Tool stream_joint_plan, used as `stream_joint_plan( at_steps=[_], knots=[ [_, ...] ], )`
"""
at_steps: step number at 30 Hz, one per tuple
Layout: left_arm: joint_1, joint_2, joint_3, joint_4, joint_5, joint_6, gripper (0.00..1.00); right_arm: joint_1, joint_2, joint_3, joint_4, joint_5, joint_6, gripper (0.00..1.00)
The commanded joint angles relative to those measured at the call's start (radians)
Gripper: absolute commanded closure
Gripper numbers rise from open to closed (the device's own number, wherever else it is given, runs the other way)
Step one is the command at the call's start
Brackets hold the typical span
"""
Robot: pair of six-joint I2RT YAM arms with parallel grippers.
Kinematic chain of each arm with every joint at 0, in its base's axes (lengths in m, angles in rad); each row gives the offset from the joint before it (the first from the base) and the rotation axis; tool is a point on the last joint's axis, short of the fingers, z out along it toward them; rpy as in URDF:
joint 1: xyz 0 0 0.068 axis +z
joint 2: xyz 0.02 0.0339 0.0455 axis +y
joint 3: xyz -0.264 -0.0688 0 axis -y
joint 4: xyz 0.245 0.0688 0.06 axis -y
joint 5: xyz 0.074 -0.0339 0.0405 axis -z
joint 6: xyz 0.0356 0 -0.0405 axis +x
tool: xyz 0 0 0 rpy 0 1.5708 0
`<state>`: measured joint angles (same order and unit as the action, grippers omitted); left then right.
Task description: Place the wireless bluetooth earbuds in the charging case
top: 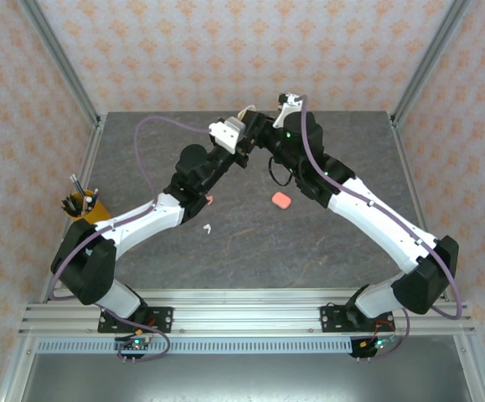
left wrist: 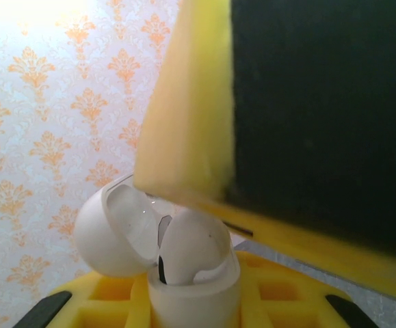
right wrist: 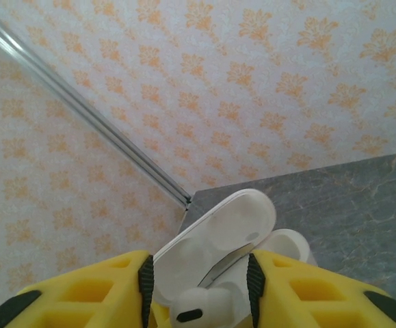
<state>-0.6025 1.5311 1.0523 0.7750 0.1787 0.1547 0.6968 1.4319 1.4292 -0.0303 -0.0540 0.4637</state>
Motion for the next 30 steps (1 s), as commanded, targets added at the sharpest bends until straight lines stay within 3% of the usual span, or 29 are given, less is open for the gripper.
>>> stream_joint_plan(
  at_steps=[1,7,18,23,30],
  knots=[
    [-0.008,-0.043,0.022,0.105,0.022,-0.006,1.00,-0.036,0.001,-0.005,-0.030,-0.015,0.059,0.50],
    [-0.008,-0.048,0.005,0.103,0.030,-0.012,1.00,-0.060,-0.011,0.028,-0.038,-0.049,0.067,0.42],
    [-0.005,-0.092,-0.047,0.080,0.024,0.001,1.00,-0.076,-0.110,0.013,-0.073,-0.010,0.064,0.38],
    [0.006,-0.158,-0.116,0.053,0.020,0.007,1.00,-0.077,-0.189,-0.007,-0.145,0.048,0.064,0.34],
    [0.060,-0.299,-0.217,-0.038,-0.015,0.022,1.00,-0.077,-0.222,-0.052,-0.380,0.110,0.123,0.34]
  ],
)
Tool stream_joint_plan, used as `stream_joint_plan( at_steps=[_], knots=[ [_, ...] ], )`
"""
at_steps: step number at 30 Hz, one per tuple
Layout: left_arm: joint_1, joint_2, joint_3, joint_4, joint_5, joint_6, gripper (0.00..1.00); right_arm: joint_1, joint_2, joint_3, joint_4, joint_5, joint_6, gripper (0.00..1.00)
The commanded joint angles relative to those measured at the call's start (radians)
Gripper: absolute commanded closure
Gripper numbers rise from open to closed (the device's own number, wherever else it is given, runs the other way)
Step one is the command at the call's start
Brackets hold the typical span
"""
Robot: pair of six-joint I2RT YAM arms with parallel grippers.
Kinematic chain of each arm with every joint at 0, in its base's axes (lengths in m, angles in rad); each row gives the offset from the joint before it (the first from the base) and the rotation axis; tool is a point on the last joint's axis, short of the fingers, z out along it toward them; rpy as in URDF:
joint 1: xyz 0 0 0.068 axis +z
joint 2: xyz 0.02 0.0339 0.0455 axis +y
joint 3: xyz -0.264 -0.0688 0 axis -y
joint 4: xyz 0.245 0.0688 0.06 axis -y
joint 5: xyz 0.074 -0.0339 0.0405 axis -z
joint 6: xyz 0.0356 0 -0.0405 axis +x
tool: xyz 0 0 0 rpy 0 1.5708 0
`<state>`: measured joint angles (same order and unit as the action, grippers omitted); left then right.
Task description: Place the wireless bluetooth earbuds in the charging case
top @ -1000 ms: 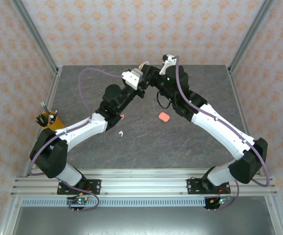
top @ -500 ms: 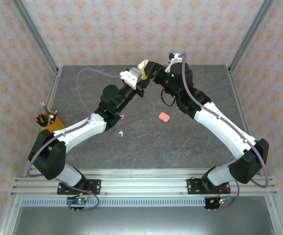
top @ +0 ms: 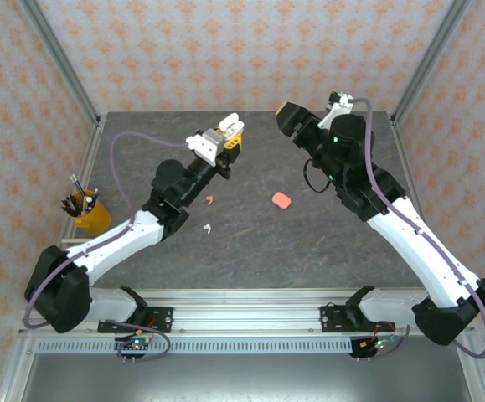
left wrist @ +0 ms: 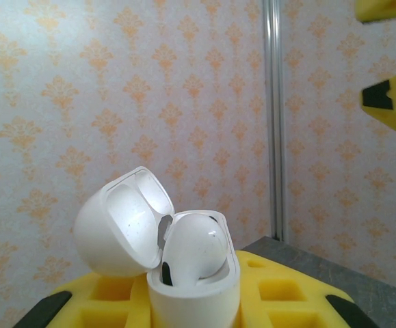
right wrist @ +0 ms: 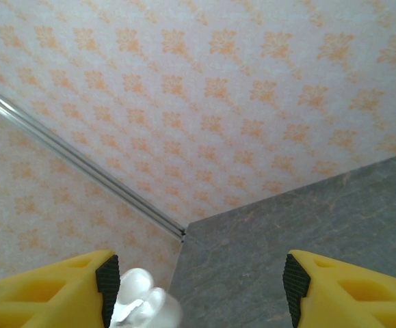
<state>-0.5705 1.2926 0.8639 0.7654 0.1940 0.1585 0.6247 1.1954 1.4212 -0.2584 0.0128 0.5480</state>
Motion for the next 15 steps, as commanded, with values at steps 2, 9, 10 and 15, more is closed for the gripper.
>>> stream_joint_plan(
  at_steps=[2,9,10,15],
  knots=[
    [0.053,-0.098,-0.056,-0.031,-0.040,0.016,1.00,-0.005,0.040,-0.058,-0.220,0.036,0.084,0.34],
    [0.123,-0.180,-0.111,-0.018,-0.076,0.006,1.00,0.042,0.237,-0.122,-0.307,-0.095,0.243,0.36],
    [0.131,-0.187,-0.117,-0.013,-0.076,0.005,1.00,0.067,0.281,-0.109,-0.329,-0.091,0.238,0.36],
    [0.158,-0.217,-0.139,0.022,-0.091,-0.006,1.00,0.176,0.494,0.006,-0.451,-0.061,0.154,0.36]
  ],
)
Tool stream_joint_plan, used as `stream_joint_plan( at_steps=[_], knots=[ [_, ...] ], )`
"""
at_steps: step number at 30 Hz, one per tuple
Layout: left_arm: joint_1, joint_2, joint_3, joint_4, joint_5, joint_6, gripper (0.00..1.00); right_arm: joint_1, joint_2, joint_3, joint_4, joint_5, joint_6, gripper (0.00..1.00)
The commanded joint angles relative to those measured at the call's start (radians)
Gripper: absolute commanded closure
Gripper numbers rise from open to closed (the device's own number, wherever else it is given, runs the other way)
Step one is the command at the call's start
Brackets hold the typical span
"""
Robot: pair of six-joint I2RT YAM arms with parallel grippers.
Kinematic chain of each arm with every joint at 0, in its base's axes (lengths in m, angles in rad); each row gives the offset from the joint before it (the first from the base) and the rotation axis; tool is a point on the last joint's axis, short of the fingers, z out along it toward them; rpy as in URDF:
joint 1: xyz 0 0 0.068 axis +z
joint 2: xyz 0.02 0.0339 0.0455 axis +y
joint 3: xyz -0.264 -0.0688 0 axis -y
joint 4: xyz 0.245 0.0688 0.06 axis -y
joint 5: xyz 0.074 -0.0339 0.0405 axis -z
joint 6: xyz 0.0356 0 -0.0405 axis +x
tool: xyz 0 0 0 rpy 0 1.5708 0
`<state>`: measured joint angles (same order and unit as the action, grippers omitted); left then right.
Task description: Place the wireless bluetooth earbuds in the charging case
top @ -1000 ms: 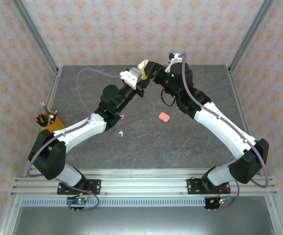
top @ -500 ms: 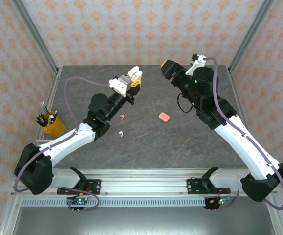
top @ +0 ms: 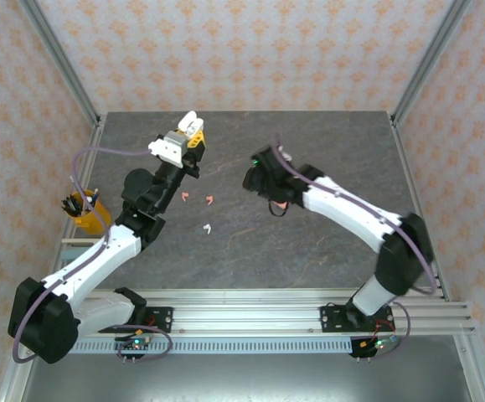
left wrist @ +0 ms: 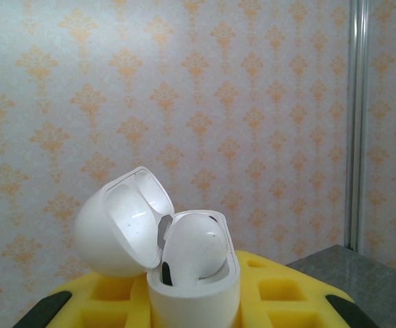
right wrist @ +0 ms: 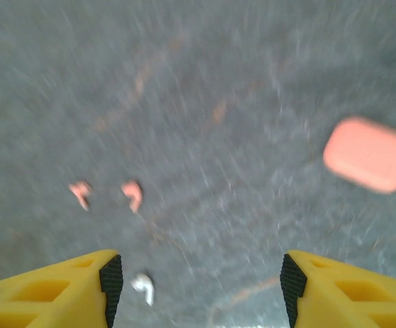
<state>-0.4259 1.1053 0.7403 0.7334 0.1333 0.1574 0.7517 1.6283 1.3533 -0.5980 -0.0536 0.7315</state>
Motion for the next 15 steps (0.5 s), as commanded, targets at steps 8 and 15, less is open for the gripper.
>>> stream_joint_plan(
  at_steps=[8,15],
  knots=[
    [0.056,-0.074,-0.044,0.086,-0.065,-0.017,1.00,0.141,0.298,0.198,-0.173,-0.006,-0.119,0.39],
    [0.130,-0.097,-0.057,0.112,-0.090,-0.048,1.00,0.196,0.451,0.343,-0.237,-0.006,-0.156,0.40]
  ],
)
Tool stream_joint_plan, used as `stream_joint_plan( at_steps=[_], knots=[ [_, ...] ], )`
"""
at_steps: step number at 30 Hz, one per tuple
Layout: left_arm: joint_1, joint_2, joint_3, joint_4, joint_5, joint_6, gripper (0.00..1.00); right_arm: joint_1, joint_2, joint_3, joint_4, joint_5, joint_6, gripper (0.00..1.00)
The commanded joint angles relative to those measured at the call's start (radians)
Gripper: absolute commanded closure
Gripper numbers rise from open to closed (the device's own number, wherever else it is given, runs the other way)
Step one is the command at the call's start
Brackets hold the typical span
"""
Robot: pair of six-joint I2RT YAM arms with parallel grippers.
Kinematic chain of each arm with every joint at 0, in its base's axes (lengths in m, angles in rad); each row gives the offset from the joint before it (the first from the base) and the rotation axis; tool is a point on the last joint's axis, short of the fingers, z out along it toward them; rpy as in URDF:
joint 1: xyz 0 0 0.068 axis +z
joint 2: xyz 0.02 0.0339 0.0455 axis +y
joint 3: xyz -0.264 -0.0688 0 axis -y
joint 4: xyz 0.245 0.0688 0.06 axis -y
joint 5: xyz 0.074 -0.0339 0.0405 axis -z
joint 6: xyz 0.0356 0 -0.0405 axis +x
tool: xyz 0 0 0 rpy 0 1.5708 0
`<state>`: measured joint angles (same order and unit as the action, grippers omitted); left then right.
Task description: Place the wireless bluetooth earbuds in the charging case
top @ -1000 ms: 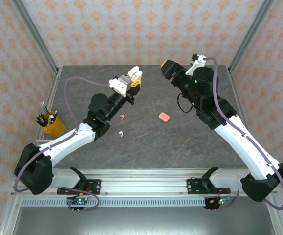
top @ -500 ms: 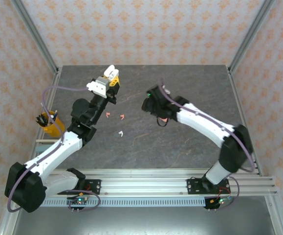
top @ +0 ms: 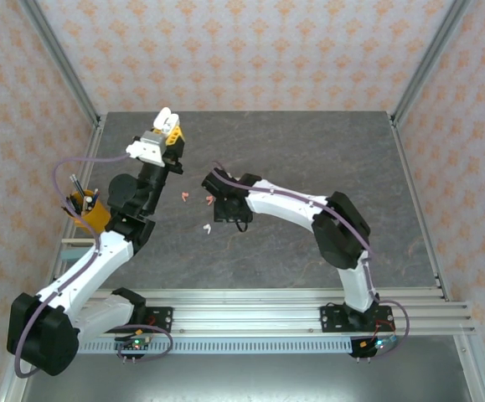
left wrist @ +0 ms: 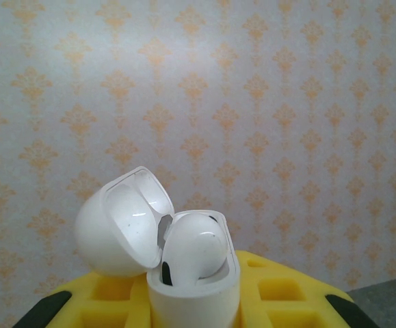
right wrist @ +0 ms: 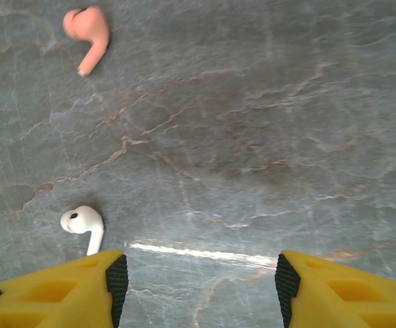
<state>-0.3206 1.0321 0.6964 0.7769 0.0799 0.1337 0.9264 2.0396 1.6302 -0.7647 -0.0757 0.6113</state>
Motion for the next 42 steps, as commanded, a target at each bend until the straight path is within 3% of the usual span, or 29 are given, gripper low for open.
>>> stream_joint_plan(
  at_steps=[1,15,42],
  knots=[
    [0.034,-0.026,-0.015,0.073,-0.039,-0.027,1.00,0.027,0.059,0.087,-0.081,0.017,-0.040,0.40],
    [0.100,-0.030,-0.015,0.089,-0.045,-0.065,1.00,0.092,0.293,0.390,-0.244,0.018,-0.082,0.41],
    [0.103,-0.003,-0.036,0.113,-0.028,-0.095,1.00,0.091,0.444,0.558,-0.311,0.036,-0.091,0.49]
  ],
)
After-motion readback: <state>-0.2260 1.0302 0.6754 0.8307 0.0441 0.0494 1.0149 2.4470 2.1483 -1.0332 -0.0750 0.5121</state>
